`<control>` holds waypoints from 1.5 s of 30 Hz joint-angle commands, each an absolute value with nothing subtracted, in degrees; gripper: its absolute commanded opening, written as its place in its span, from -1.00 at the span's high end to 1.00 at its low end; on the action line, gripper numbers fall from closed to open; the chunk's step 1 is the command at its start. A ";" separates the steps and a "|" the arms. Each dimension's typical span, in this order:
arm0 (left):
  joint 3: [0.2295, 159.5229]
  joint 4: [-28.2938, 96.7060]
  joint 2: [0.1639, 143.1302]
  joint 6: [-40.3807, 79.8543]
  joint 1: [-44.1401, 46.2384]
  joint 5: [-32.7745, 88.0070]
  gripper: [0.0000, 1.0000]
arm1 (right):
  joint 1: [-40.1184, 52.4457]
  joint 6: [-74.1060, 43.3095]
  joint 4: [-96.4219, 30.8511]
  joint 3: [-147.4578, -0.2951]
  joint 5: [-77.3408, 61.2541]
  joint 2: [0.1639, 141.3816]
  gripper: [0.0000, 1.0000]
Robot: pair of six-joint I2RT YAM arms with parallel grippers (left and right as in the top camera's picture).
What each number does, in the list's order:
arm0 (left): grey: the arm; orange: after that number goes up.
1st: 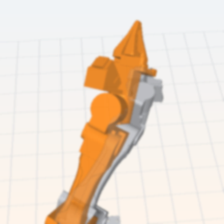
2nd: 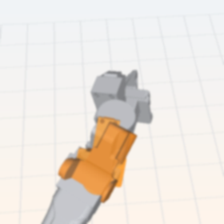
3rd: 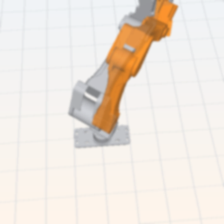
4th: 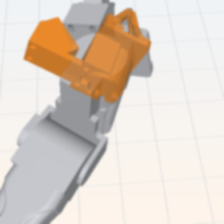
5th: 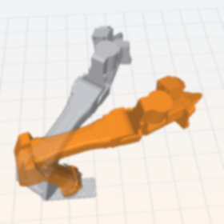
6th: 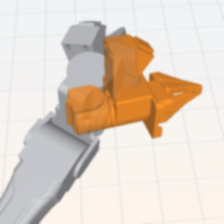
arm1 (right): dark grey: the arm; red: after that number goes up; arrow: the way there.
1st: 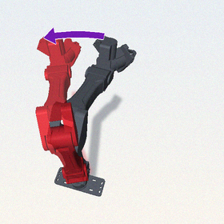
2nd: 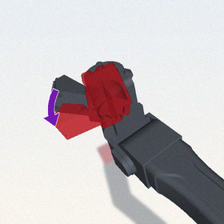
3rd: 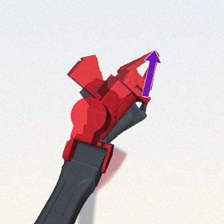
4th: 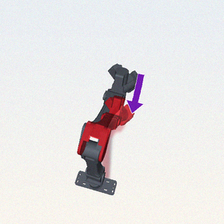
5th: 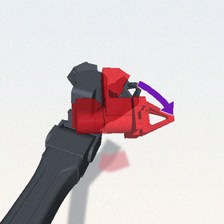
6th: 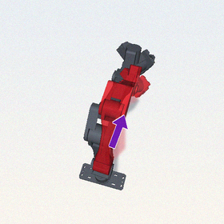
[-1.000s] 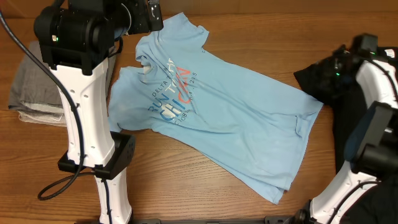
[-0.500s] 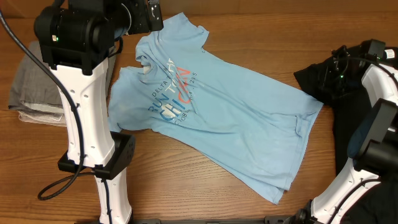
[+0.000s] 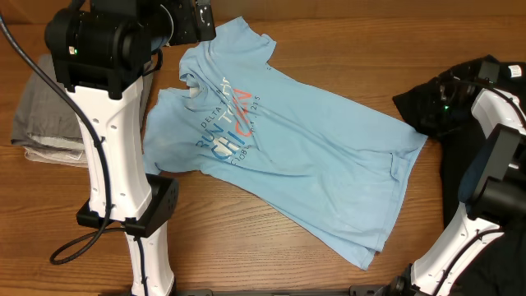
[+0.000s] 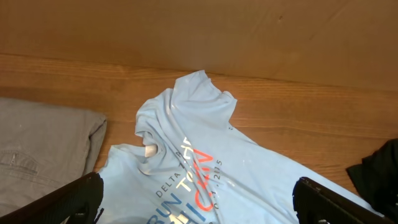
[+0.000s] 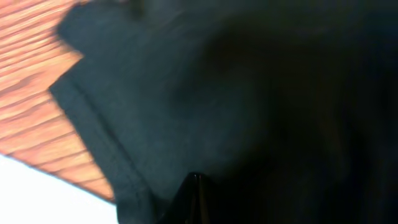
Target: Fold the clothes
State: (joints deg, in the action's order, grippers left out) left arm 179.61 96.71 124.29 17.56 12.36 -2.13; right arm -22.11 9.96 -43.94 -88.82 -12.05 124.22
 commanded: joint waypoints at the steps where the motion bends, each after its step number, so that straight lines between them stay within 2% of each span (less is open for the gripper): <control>1: 179.70 96.79 124.40 16.27 12.40 -1.48 -1.00 | -25.45 7.22 -42.46 -88.44 1.15 124.97 0.93; 9: 179.70 96.79 124.40 16.27 12.40 -1.45 -1.00 | -34.94 0.36 -40.91 -89.47 6.74 124.97 0.92; 11: 179.70 96.79 124.40 16.27 12.40 -1.45 -1.00 | -36.77 -1.08 -41.23 -91.02 5.04 124.97 0.62; 12: 179.70 96.79 124.40 16.27 12.40 -1.45 -1.00 | -37.39 -1.74 -41.47 -92.03 3.36 124.97 0.30; 13: 179.70 96.79 124.40 16.27 12.40 -1.48 -1.00 | -37.91 -1.83 -41.98 -93.41 0.69 124.95 0.21; 18: 179.70 96.79 124.40 16.27 12.40 -1.48 -1.00 | -37.95 -1.80 -48.14 -104.57 -10.66 124.95 0.02; 25: 179.70 96.79 124.40 16.27 12.40 -1.48 -1.00 | -34.59 -1.85 -64.88 -128.11 -16.82 124.73 -0.53; 30: 179.70 96.79 124.40 16.27 12.40 -1.45 -1.00 | -30.20 -2.68 -81.14 -140.25 -19.64 124.62 -0.64; 32: 179.70 96.79 124.40 16.27 12.40 -1.48 -1.00 | -27.92 -2.68 -86.87 -141.73 -19.64 124.62 -0.61; 33: 179.70 96.79 124.40 16.27 12.40 -1.45 -1.00 | -26.89 -2.66 -88.68 -141.73 -19.62 124.62 -0.51; 35: 179.70 96.79 124.40 16.27 12.40 -1.48 -1.00 | -24.36 -2.66 -92.68 -141.56 -19.38 124.64 -0.07; 37: 179.70 96.79 124.40 16.27 12.40 -1.48 -1.00 | -22.22 -2.66 -95.37 -141.14 -18.98 124.64 0.24; 39: 179.70 96.79 124.40 16.27 12.40 -1.45 -1.00 | -20.47 -3.29 -97.08 -140.68 -18.02 124.64 0.80; 40: 179.70 96.79 124.40 16.27 12.40 -1.48 -1.00 | -19.66 -5.13 -97.08 -139.92 -16.40 124.64 0.92; 45: 179.70 96.79 124.40 16.27 12.40 -1.45 -1.00 | -16.99 -12.05 -97.08 -132.70 -12.03 124.62 0.92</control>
